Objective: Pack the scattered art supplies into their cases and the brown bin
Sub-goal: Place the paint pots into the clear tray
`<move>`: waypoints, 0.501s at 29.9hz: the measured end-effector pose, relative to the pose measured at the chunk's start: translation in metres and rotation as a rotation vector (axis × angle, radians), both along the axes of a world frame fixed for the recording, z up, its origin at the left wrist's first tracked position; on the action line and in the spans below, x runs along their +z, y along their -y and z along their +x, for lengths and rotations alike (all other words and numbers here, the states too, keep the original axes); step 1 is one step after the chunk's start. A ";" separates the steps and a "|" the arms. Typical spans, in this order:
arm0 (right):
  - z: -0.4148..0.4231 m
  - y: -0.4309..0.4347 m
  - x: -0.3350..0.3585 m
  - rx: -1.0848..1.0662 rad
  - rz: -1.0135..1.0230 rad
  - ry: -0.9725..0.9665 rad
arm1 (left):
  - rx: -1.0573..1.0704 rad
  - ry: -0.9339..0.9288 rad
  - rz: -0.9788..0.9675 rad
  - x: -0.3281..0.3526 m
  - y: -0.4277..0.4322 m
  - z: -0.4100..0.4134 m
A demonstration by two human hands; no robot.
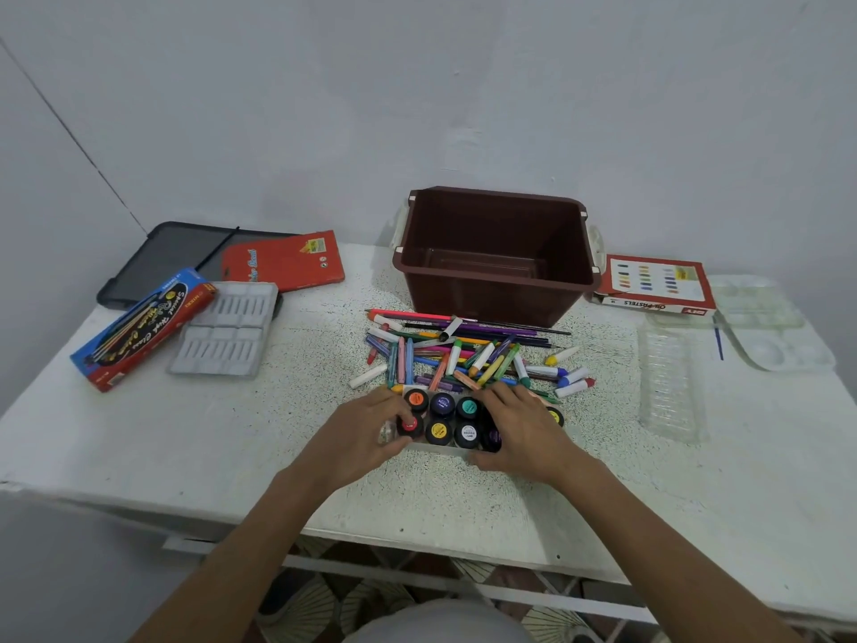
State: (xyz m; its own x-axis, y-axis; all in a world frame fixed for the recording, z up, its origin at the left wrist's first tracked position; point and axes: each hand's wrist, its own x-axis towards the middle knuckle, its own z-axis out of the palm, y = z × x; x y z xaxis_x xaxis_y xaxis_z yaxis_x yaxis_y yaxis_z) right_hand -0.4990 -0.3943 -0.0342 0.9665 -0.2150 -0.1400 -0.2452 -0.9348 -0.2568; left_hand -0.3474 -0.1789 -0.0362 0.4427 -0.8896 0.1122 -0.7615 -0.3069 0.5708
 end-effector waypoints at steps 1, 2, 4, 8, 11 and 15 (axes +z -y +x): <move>0.000 0.000 0.000 0.000 -0.002 0.003 | -0.006 0.030 0.005 -0.001 0.001 -0.002; 0.001 0.000 0.000 0.001 -0.003 0.005 | -0.007 0.050 0.002 -0.002 0.002 -0.003; 0.001 0.000 -0.001 -0.001 -0.007 0.002 | -0.005 0.049 -0.009 -0.005 0.004 -0.005; 0.000 0.000 -0.001 -0.007 -0.013 0.004 | -0.001 0.022 -0.009 -0.008 0.003 -0.004; -0.001 -0.001 -0.001 -0.002 -0.015 0.002 | -0.013 0.005 0.012 -0.008 0.002 -0.002; -0.001 -0.001 0.000 0.002 -0.016 0.009 | 0.037 0.001 -0.017 -0.004 0.004 -0.004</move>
State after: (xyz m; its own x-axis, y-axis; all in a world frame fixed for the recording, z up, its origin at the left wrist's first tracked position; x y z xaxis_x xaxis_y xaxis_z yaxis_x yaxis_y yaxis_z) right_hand -0.4995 -0.3931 -0.0341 0.9681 -0.2157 -0.1274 -0.2414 -0.9392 -0.2440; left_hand -0.3510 -0.1827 -0.0406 0.4748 -0.8707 0.1279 -0.7505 -0.3247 0.5755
